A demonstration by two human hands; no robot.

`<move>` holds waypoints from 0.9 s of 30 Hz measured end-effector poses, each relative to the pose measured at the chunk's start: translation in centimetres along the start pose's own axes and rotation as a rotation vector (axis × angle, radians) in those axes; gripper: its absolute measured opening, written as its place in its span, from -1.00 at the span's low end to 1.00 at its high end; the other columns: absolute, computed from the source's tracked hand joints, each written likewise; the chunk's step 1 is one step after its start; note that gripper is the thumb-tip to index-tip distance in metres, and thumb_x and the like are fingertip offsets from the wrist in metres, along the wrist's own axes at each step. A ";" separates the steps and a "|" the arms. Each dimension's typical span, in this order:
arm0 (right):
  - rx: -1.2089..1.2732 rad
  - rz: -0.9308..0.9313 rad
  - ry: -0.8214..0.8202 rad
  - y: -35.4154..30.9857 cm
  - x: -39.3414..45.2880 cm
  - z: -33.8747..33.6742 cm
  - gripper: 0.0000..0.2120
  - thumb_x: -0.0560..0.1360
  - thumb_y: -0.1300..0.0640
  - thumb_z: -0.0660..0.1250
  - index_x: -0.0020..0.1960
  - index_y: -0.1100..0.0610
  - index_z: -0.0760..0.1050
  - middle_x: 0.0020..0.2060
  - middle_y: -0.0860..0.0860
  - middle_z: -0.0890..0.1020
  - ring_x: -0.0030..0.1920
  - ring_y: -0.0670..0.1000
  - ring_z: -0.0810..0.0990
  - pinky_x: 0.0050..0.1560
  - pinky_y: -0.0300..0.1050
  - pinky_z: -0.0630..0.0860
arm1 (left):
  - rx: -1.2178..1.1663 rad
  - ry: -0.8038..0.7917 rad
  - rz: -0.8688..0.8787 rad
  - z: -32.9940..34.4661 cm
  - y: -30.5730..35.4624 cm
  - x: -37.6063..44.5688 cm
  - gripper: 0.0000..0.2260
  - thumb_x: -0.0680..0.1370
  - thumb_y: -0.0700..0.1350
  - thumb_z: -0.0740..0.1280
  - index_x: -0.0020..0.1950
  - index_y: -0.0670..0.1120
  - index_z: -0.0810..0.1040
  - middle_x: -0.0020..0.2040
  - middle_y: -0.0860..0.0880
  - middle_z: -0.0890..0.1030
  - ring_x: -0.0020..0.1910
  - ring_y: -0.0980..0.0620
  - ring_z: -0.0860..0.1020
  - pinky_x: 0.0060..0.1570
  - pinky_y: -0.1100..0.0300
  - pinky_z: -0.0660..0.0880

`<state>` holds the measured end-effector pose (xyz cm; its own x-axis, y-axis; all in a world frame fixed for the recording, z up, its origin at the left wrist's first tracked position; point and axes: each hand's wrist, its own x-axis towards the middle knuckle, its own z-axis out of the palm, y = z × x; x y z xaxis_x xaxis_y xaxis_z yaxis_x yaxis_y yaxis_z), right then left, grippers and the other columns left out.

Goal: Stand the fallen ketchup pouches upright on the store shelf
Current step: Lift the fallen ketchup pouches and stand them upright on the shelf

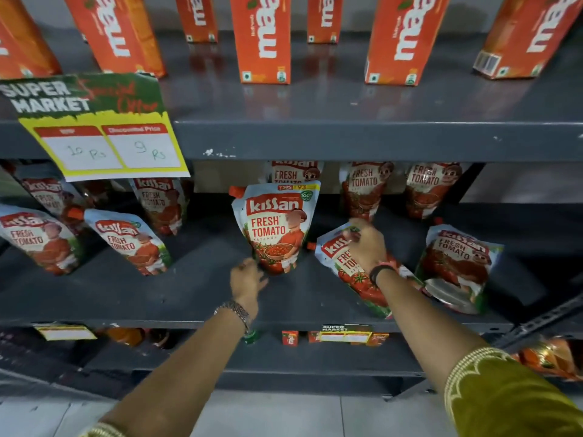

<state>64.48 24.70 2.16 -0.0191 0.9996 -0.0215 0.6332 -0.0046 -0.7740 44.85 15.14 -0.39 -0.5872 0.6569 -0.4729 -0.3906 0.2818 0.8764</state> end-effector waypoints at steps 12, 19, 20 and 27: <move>0.233 0.475 -0.110 5.1 1.9 -5.1 -0.66 0.43 0.23 0.35 0.16 0.36 0.49 0.12 0.28 0.60 0.10 0.25 0.59 0.15 0.13 0.54 | 0.239 -0.431 -0.165 9.8 -4.0 -5.2 -0.75 0.53 -0.19 0.30 0.16 -0.28 0.48 0.05 -0.17 0.55 -0.15 -0.01 0.57 -0.19 0.19 0.59; 0.506 0.303 0.018 5.8 0.9 -7.2 -0.82 0.46 0.30 0.31 -0.23 0.09 0.61 -0.09 0.19 0.67 -0.06 0.15 0.65 0.06 0.04 0.60 | 0.218 -0.429 0.106 11.8 -1.5 -4.8 -0.94 0.51 -0.26 0.32 -0.10 -0.10 0.54 -0.09 -0.07 0.61 -0.02 0.00 0.59 -0.27 0.30 0.58; 0.536 0.264 0.045 5.5 1.2 -7.5 -0.78 0.46 0.32 0.28 -0.24 0.07 0.59 -0.13 0.17 0.67 -0.09 0.12 0.64 0.02 0.01 0.60 | 0.184 -0.422 0.154 12.2 -1.1 -4.8 -0.91 0.50 -0.26 0.33 -0.13 -0.09 0.52 -0.16 -0.03 0.58 -0.05 0.02 0.58 -0.29 0.31 0.58; 0.593 0.089 0.095 4.3 0.8 -7.3 -0.78 0.49 0.35 0.27 -0.22 0.06 0.44 -0.28 -0.04 0.55 -0.19 -0.10 0.50 -0.17 -0.34 0.46 | 0.212 -0.143 0.452 13.7 -1.4 -4.6 -0.82 0.47 -0.25 0.36 0.05 -0.25 0.54 -0.13 -0.06 0.54 -0.06 0.02 0.51 0.07 0.15 0.47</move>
<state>72.88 25.70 3.45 0.1002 0.9927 -0.0672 0.0899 -0.0763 -0.9930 57.86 21.30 1.83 -0.5559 0.8304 -0.0384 0.0404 0.0731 0.9965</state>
